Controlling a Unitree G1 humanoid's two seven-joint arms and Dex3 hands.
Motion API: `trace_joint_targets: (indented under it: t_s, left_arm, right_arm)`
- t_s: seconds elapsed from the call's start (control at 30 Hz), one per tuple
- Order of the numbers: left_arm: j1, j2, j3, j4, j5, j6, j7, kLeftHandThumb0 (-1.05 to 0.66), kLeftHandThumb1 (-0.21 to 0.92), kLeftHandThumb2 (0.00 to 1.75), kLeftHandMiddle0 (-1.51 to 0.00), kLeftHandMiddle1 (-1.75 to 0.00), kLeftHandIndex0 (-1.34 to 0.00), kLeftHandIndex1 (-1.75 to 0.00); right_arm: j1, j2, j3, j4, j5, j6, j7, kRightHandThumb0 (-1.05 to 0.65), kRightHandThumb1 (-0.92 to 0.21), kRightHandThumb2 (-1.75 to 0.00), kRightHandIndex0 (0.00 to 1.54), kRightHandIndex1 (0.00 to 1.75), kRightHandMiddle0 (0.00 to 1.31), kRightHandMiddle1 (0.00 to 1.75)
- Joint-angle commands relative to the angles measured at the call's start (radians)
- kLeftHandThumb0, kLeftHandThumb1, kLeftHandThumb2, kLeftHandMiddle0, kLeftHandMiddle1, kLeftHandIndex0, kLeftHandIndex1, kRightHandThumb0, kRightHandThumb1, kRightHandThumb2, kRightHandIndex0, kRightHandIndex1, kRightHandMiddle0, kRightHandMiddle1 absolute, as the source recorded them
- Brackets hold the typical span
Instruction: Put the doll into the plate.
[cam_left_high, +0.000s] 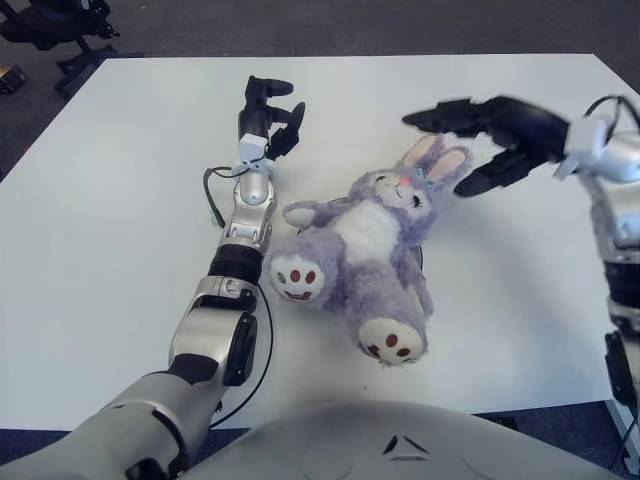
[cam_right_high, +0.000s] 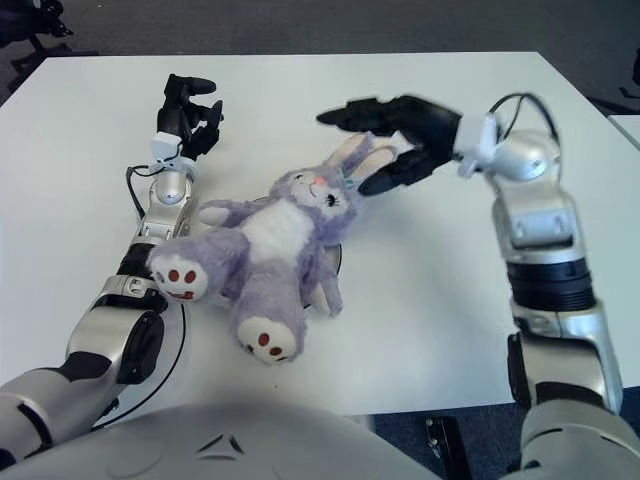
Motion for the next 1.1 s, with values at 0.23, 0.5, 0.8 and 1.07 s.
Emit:
trace_joint_targets:
  t_s: [0.23, 0.5, 0.8, 1.07]
  left_arm:
    - [-0.007, 0.012, -0.001, 0.000, 0.002, 0.004, -0.003, 0.00, 0.92, 0.35, -0.45, -1.53, -0.25, -1.44]
    - [-0.008, 0.010, 0.003, 0.003, -0.013, -0.001, -0.016, 0.00, 0.92, 0.35, -0.45, -1.53, -0.26, -1.43]
    - [-0.008, 0.008, 0.003, 0.006, -0.020, -0.005, -0.019, 0.00, 0.92, 0.34, -0.46, -1.53, -0.27, -1.41]
    - [-0.004, 0.009, 0.006, 0.013, -0.029, -0.018, -0.030, 0.00, 0.92, 0.34, -0.45, -1.55, -0.28, -1.40]
  right_arm:
    - [-0.025, 0.005, -0.032, 0.027, 0.066, 0.107, -0.011, -0.58, -0.69, 0.00, 0.39, 0.00, 0.49, 0.02]
    - [-0.070, -0.011, -0.054, 0.117, 0.094, 0.133, 0.031, -0.43, -0.63, 0.00, 0.40, 0.00, 0.57, 0.04]
    - [-0.108, 0.007, -0.080, 0.231, 0.122, 0.103, 0.067, -0.52, -0.66, -0.01, 0.43, 0.01, 0.59, 0.04]
    - [-0.016, 0.044, -0.134, 0.204, -0.068, 0.057, -0.327, -0.50, -0.75, -0.01, 0.81, 0.02, 0.76, 0.24]
